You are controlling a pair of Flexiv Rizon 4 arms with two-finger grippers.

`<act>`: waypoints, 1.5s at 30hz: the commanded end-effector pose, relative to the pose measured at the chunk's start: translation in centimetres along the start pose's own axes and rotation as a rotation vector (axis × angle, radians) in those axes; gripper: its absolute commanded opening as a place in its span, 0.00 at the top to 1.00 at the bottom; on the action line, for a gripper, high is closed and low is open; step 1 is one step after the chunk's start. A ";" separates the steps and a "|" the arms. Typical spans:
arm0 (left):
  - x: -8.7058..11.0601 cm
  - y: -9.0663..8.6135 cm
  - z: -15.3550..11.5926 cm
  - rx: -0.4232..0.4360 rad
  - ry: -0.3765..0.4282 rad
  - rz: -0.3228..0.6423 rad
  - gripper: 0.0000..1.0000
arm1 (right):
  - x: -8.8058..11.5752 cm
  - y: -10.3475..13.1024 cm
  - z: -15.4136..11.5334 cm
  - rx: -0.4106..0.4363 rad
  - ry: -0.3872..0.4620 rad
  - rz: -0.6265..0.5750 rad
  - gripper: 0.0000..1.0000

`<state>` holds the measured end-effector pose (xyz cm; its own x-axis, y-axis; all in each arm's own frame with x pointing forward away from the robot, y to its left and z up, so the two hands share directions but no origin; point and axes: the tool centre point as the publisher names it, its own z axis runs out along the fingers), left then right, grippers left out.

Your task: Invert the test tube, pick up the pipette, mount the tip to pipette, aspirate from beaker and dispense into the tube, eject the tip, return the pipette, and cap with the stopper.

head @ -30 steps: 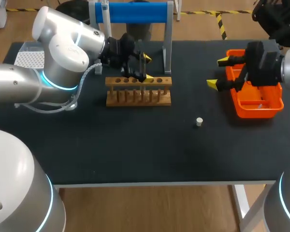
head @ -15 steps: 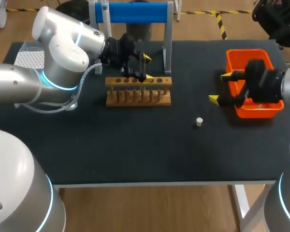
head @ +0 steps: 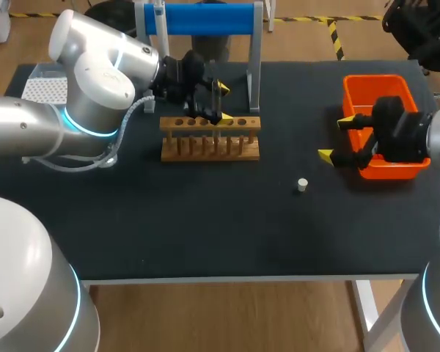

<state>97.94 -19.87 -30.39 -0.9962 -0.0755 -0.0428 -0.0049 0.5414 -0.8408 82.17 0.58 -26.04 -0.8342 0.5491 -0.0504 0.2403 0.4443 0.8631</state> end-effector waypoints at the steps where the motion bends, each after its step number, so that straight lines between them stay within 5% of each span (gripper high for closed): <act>1: -0.1 0.0 -0.1 -0.002 0.005 0.000 0.00 | 0.1 -0.1 -0.1 -0.003 -0.002 0.000 0.00; 12: -0.1 0.0 -0.1 -0.002 0.005 0.000 0.00 | 0.1 -0.1 -0.1 -0.003 -0.002 0.000 0.00; 30: -0.1 0.0 -0.1 -0.002 0.005 0.000 0.00 | 2.9 -5.6 1.1 0.018 0.007 0.016 0.00; 45: -0.1 0.0 -0.1 -0.002 0.005 0.000 0.00 | 3.4 -7.3 2.7 -0.037 0.015 0.041 0.00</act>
<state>97.94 -19.87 -30.39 -0.9962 -0.0755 -0.0428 -0.0049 0.5414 -0.8408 78.97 0.88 -33.22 -0.8361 0.5485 -0.0007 0.2698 0.4123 0.8702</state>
